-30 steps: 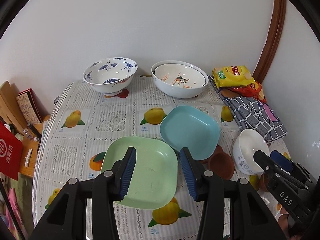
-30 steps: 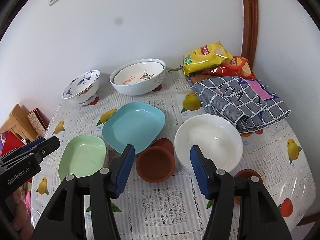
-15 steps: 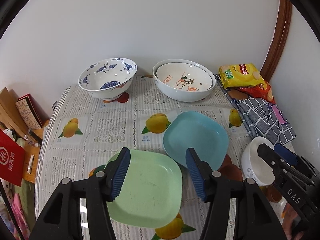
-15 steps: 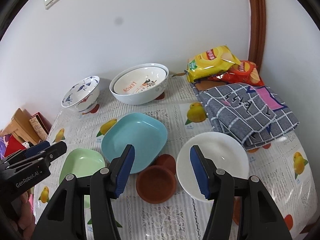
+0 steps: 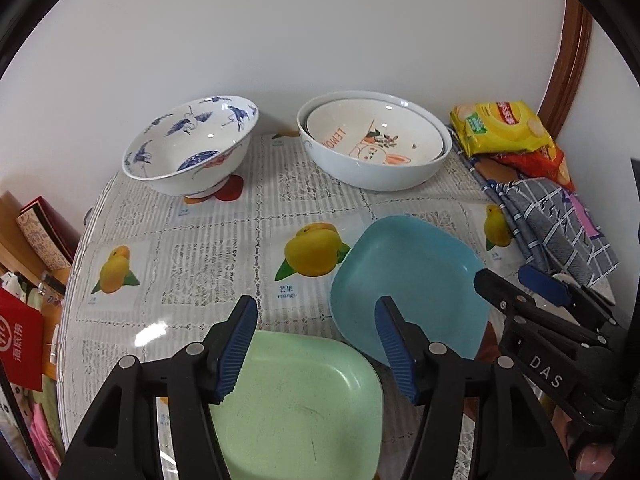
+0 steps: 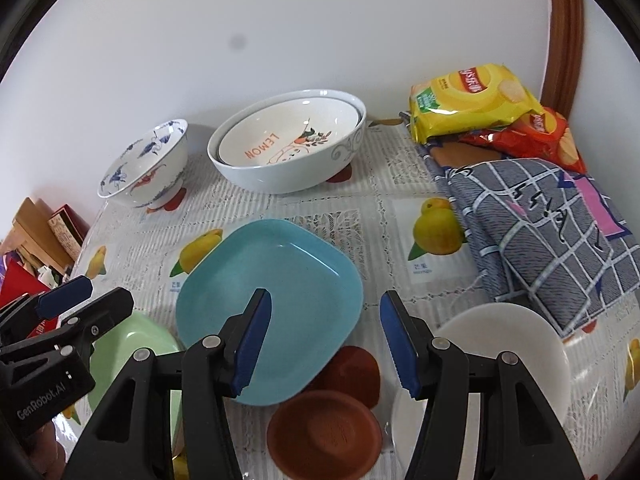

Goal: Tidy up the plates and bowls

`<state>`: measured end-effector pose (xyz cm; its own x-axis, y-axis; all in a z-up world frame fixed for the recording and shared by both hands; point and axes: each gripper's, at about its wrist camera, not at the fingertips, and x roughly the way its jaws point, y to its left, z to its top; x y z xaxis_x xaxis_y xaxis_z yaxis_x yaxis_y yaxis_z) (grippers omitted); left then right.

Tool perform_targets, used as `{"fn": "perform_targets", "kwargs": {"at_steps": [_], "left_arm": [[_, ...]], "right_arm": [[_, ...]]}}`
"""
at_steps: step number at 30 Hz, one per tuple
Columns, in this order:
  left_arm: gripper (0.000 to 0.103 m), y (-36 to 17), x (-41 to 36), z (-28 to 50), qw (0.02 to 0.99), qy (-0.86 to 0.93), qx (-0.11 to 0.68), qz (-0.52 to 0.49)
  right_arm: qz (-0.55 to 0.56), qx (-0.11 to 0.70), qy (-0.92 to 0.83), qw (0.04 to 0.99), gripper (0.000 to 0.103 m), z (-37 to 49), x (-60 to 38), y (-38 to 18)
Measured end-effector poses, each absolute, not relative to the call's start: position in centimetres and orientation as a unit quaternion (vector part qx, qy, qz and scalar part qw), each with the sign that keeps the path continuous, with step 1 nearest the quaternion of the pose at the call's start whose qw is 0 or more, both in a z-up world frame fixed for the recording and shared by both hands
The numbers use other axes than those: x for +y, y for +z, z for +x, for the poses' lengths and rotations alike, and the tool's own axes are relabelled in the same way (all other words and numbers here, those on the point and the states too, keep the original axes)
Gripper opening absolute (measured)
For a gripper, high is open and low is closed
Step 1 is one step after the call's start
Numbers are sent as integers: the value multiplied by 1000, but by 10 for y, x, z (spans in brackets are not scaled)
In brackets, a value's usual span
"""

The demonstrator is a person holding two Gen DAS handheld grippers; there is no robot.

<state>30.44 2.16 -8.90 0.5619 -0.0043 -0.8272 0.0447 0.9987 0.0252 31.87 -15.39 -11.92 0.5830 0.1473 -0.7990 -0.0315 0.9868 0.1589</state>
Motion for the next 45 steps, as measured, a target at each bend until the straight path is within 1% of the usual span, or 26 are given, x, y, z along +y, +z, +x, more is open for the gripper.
{"fn": "perform_targets", "kwargs": {"at_steps": [6, 12, 21, 22, 24, 26, 28, 29, 30, 32, 35, 37, 38, 39, 40, 42, 45], "left_arm": [[59, -107, 21, 321, 875, -21, 482, 32], [59, -126, 24, 338, 866, -30, 498, 32], [59, -139, 26, 353, 855, -37, 517, 11], [59, -140, 27, 354, 855, -36, 518, 9], [58, -142, 26, 356, 854, -36, 520, 8], [55, -143, 25, 358, 852, -41, 521, 8], [54, -146, 23, 359, 850, -40, 525, 10], [53, -148, 23, 360, 849, -40, 526, 11], [50, -149, 23, 361, 849, -40, 527, 11], [45, -151, 22, 362, 848, -43, 528, 10], [37, -154, 22, 364, 845, -49, 532, 0], [27, -159, 21, 365, 842, -50, 538, -3], [25, -160, 21, 365, 841, -52, 539, -6], [18, -161, 21, 366, 841, -58, 538, -13], [15, -161, 20, 365, 841, -62, 537, -15], [14, -159, 18, 364, 844, -56, 533, -7], [13, -153, 20, 363, 850, -55, 523, -9]], "right_arm": [[43, 460, 47, 886, 57, 342, -148, -134], [46, 471, 33, 880, 57, 351, -153, -150], [-7, 465, 12, 885, 56, 353, -142, -154], [-10, 464, 12, 886, 55, 353, -142, -154], [-5, 469, 24, 883, 46, 355, -141, -155], [-9, 473, 18, 881, 42, 356, -140, -155], [-13, 472, 11, 881, 42, 356, -140, -156], [-12, 476, 10, 879, 41, 357, -140, -158], [-14, 480, 8, 877, 36, 358, -140, -160], [-16, 481, 2, 876, 32, 359, -140, -161], [-17, 480, 0, 877, 32, 360, -139, -164], [-23, 481, -6, 876, 29, 360, -138, -166], [-25, 482, -9, 875, 25, 360, -138, -167], [-27, 483, -12, 875, 19, 360, -138, -168], [-28, 481, -14, 876, 18, 360, -139, -168], [-22, 476, -15, 879, 12, 359, -140, -168], [-11, 467, -5, 884, 11, 357, -143, -167]]}}
